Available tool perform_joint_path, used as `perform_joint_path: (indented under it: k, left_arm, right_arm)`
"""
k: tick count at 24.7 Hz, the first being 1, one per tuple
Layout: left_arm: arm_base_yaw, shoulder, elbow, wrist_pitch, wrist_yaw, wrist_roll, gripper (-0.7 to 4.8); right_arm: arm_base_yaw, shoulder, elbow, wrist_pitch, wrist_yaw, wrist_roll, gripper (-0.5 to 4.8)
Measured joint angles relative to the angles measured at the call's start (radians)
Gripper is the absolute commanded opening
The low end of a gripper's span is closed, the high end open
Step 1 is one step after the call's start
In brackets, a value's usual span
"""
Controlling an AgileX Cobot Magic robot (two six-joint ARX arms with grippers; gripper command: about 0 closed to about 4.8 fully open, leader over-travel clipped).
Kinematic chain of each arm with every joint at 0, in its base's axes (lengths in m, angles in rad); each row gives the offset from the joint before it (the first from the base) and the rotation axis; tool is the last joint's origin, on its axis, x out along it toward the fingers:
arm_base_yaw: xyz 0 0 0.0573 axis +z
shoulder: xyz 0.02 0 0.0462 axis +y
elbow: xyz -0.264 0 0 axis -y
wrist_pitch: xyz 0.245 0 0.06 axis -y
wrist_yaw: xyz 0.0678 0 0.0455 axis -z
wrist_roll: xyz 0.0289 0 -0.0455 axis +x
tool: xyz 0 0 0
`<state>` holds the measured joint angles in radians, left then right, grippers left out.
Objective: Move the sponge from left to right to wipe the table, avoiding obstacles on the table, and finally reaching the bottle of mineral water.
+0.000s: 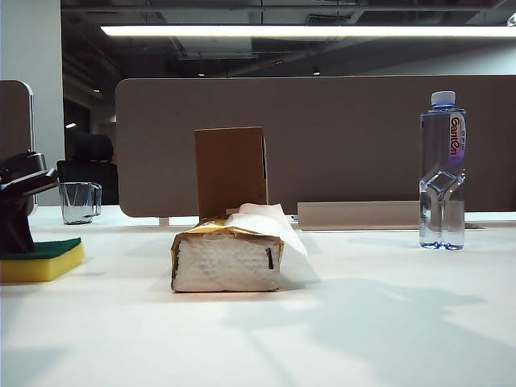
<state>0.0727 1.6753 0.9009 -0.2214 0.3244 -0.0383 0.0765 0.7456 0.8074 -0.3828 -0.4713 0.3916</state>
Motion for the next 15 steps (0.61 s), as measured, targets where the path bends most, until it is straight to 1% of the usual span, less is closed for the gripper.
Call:
perform_joint_path:
  k: [4, 15]
  left_arm:
    - [-0.004, -0.003, 0.001, -0.030, -0.004, 0.019, -0.06]
    - [-0.004, -0.009, 0.007, -0.101, -0.003, 0.023, -0.06]
  right_arm:
    - [0.000, 0.000, 0.000, 0.000, 0.000, 0.000, 4.71]
    - [0.000, 0.000, 0.000, 0.000, 0.000, 0.000, 4.71]
